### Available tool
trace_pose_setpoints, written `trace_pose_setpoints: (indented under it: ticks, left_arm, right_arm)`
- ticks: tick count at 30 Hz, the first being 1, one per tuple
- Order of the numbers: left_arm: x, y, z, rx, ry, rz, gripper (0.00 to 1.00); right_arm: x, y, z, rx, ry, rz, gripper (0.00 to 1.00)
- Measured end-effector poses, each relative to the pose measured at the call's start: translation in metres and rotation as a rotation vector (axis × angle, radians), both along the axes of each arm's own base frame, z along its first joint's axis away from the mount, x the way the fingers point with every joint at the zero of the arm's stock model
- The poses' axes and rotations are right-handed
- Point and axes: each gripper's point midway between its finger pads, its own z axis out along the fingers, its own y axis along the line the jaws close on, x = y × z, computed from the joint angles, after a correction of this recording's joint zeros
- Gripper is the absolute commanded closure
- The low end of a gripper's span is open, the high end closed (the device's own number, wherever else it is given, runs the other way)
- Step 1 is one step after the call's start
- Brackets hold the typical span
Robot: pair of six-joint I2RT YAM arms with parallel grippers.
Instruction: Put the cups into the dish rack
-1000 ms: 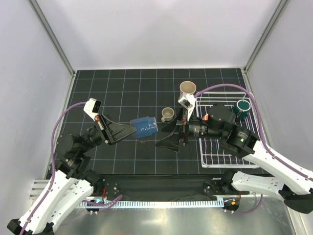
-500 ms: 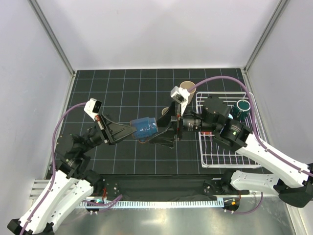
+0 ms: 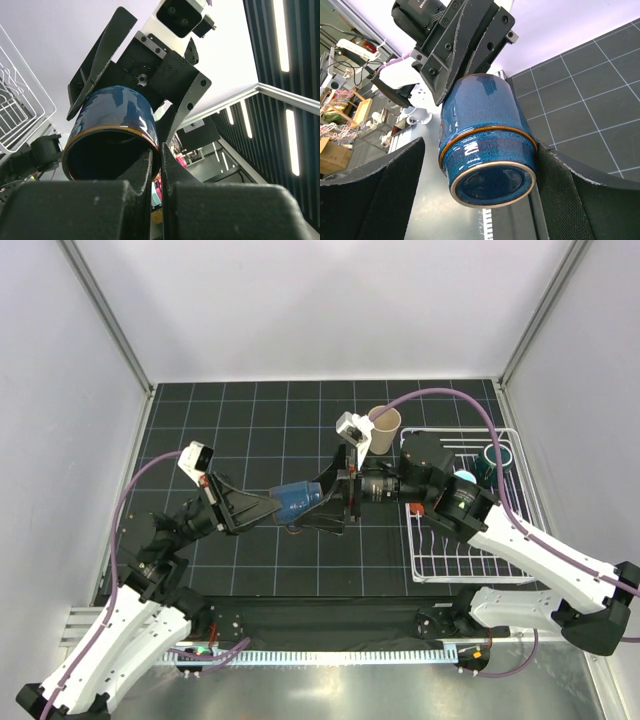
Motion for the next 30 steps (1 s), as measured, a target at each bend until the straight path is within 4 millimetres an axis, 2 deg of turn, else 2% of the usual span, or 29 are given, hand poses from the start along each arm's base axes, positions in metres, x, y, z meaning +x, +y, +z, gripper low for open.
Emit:
trace_pose_setpoints:
  ticks: [4,5,7,9,10,11,13,14,15,16,18,19,22,25,28,30]
  left_arm:
    - [0.0,0.0,0.0,-0.003,0.006,-0.004,1.0]
    - [-0.001,0.0,0.0,-0.003,0.006,-0.005,1.0]
    - [-0.002,0.0,0.002,-0.007,0.002,-0.01,1.0]
    - [-0.003,0.0,0.003,-0.012,-0.005,-0.012,0.99]
    - [-0.003,0.0,0.004,-0.015,-0.007,-0.012,0.99]
    - [-0.003,0.0,0.004,-0.015,-0.007,-0.012,0.99]
    - [-0.002,0.0,0.004,-0.015,-0.005,-0.012,0.99]
    - [-0.002,0.0,0.003,-0.014,-0.003,-0.011,0.96]
    - [-0.001,-0.001,0.003,-0.014,-0.002,-0.009,0.88]
    - [0.0,-0.001,0.001,-0.013,0.0,-0.005,0.69]
    - [0.004,-0.001,-0.003,-0.01,0.011,0.011,0.53]
    - [0.006,-0.001,-0.007,-0.007,0.019,0.019,0.4]
    - [0.013,0.0,-0.017,0.02,0.049,0.061,0.24]
    - [0.016,0.004,-0.028,0.064,0.066,0.112,0.15]
    - [0.019,0.011,-0.038,0.121,0.089,0.176,0.14]
    - [0.022,0.015,-0.044,0.171,0.097,0.22,0.14]
  right_arm:
    - [0.0,0.0,0.001,0.006,-0.004,0.003,0.2]
    - [0.0,0.001,0.002,0.007,-0.005,0.003,0.27]
    - [0.001,0.001,0.001,0.007,-0.004,0.001,0.34]
    - [0.001,0.001,0.001,0.007,0.0,0.004,0.51]
    - [0.0,0.001,0.001,0.008,0.003,0.005,0.79]
    - [0.0,0.002,0.001,0.008,0.003,0.006,0.94]
    - [0.001,0.002,0.001,0.008,0.005,0.005,0.96]
    - [0.001,0.002,0.0,0.006,0.006,0.004,0.96]
    - [0.002,0.002,0.0,0.001,0.009,-0.001,0.96]
    - [0.003,0.002,-0.002,-0.005,0.011,-0.006,0.96]
    - [0.006,0.001,-0.007,-0.025,0.018,-0.027,0.96]
    - [0.007,0.0,-0.01,-0.038,0.022,-0.035,0.96]
    - [0.013,-0.003,-0.025,-0.095,0.038,-0.085,0.96]
    - [0.022,-0.014,-0.04,-0.167,0.048,-0.165,0.96]
    - [0.038,-0.035,-0.055,-0.266,0.051,-0.287,0.96]
    - [0.055,-0.054,-0.062,-0.335,0.058,-0.39,0.96]
